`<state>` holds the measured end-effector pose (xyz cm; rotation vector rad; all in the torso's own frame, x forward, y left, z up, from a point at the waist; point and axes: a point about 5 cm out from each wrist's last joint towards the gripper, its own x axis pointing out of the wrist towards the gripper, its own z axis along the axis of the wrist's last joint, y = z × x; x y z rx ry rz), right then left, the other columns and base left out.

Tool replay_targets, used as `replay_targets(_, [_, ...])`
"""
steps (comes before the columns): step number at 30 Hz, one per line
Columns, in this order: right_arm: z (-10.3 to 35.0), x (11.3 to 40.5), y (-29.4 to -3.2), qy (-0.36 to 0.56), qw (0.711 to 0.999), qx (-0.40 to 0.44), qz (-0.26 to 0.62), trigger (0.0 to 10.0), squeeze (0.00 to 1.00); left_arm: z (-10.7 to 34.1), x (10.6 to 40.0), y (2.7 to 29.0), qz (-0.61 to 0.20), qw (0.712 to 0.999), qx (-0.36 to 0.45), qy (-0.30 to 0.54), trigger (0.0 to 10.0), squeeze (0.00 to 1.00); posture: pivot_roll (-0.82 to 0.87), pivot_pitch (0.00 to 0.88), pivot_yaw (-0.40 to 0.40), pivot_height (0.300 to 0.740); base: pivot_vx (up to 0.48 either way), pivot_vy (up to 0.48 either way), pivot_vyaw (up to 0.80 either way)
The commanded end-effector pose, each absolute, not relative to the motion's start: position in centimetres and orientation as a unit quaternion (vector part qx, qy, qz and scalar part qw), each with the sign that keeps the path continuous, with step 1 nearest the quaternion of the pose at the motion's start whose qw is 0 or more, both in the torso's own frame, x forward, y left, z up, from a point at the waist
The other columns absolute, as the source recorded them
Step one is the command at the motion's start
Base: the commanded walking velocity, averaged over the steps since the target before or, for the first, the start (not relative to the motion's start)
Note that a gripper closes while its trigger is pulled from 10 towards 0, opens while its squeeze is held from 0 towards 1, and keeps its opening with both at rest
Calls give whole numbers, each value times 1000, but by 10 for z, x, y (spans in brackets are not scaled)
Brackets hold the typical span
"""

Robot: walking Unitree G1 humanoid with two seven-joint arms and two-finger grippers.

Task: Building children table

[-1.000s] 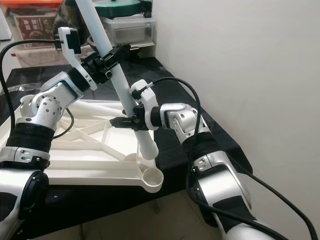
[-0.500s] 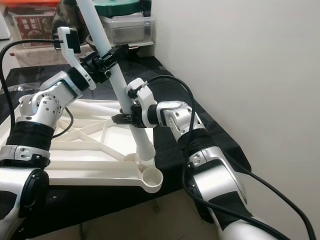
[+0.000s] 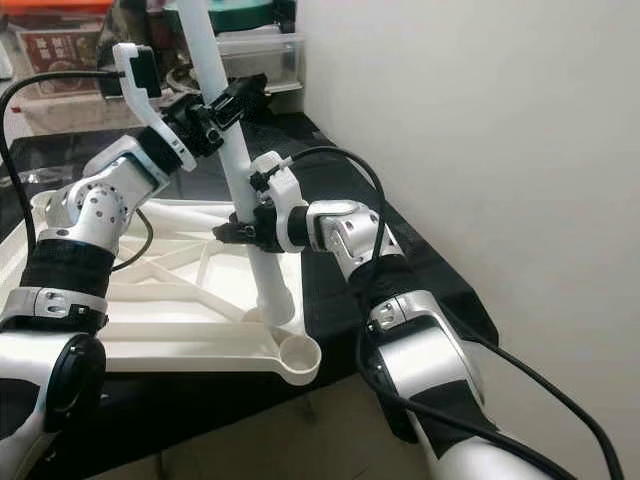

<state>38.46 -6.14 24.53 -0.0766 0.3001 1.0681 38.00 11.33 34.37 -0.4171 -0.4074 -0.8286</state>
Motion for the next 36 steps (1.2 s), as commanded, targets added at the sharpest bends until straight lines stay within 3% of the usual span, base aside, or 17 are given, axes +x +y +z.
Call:
replay_targets(1, [260, 388, -67, 114, 856, -25, 503, 0, 0, 350, 377, 120, -378, 882, -183, -211, 10000, 0, 97, 0, -46, 740, 0, 0, 0])
replay_targets(12, [294, 408, -117, -10, 933, 67, 353, 0, 0, 348, 355, 146, -297, 895, -218, -252, 10000, 0, 106, 0, -49, 740, 0, 0, 0])
replay_targets(13, [301, 409, -132, -63, 947, 91, 302, 7882, 0, 331, 346, 152, -253, 909, -215, -249, 10000, 0, 102, 0, -49, 740, 0, 0, 0])
replay_targets(15, [301, 409, -136, -76, 950, 95, 289, 7882, 0, 325, 342, 153, -236, 917, -206, -248, 10000, 0, 102, 0, -49, 740, 0, 0, 0])
replay_targets(16, [301, 409, -139, -82, 951, 97, 281, 10000, 0, 321, 339, 154, -224, 922, -198, -246, 10000, 0, 102, 0, -49, 740, 0, 0, 0])
replay_targets(20, [297, 400, -144, -120, 951, 102, 267, 10000, 0, 289, 325, 152, -191, 943, -161, -219, 10000, 0, 110, 0, -59, 740, 0, 0, 0])
replay_targets(26, [272, 366, -147, -175, 949, 118, 233, 10000, 0, 213, 281, 143, -126, 979, -113, -111, 10000, 0, 106, 0, -63, 740, 0, 0, 0])
replay_targets(36, [263, 352, -128, -188, 953, 124, 204, 10000, 0, 183, 264, 138, -79, 992, -76, -60, 10000, 0, 111, 0, -72, 740, 0, -30, 679])
